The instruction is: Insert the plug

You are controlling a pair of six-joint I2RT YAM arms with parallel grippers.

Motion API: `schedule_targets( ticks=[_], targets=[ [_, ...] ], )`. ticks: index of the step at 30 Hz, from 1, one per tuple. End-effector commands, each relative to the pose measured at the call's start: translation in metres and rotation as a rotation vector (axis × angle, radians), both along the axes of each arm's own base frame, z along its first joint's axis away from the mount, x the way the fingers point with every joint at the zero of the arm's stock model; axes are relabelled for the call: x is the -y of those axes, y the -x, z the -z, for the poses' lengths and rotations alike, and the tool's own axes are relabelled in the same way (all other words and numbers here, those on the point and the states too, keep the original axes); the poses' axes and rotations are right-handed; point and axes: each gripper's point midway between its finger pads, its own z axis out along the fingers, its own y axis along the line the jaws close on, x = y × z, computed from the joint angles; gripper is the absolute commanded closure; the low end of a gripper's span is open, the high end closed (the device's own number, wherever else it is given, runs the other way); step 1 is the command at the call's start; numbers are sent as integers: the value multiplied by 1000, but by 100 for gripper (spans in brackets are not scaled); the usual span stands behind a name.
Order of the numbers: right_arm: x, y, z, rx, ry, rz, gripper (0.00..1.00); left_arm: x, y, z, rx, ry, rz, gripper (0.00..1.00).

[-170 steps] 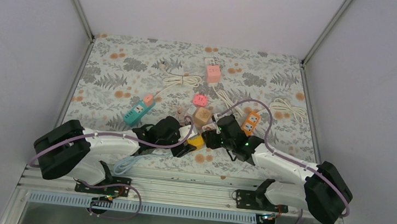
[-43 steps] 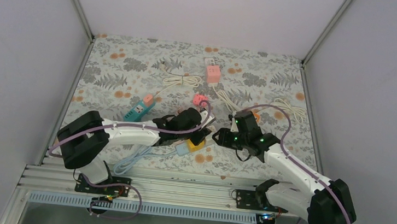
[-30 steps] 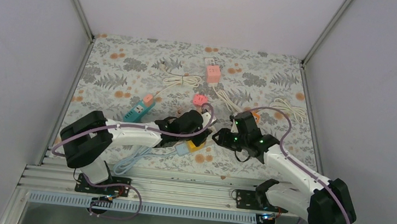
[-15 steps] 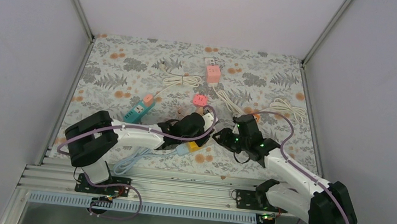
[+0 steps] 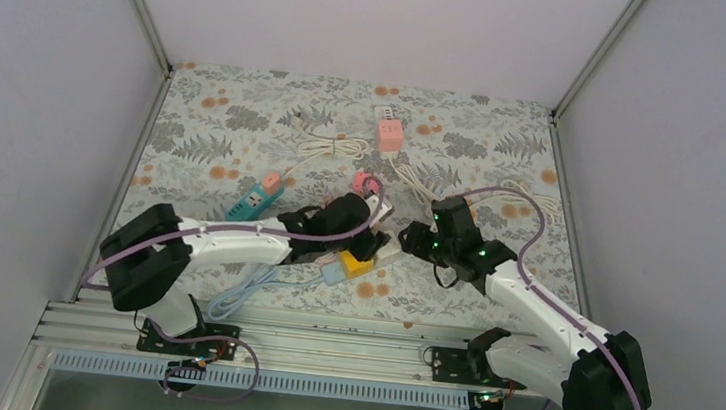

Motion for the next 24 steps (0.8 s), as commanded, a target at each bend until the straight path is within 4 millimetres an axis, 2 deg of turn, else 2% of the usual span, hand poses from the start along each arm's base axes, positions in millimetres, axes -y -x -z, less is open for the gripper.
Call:
schedule_targets(
  ticks=[1,3,6,7,10,14,16,21,24],
  targets=[
    [-1,-28,-34,142,69,-40,49,-25,-26,-51,22,108,-131,32],
    [-7,-35,-44,170,59,-49,50,-48,-37,-61,33,136,-218,22],
    [-27,-42,-57,199,18,-124,52,-89,-51,-67,43,149,-372,3],
    [-35,-44,-63,216,3,-157,51,-105,-53,-69,52,143,-428,0],
    [-58,-47,-76,261,-15,-229,48,-157,-58,-57,37,91,-643,0],
    [-98,-45,-83,292,4,-333,36,-209,-54,-40,-29,93,-802,0],
    [-122,-39,-77,286,32,-389,29,-227,-54,-43,-29,123,-859,0],
    [-193,-14,-51,259,104,-546,20,-268,-58,-69,19,213,-997,0],
    [-230,1,-24,241,194,-620,16,-297,-57,-86,74,229,-1109,0]
  ],
)
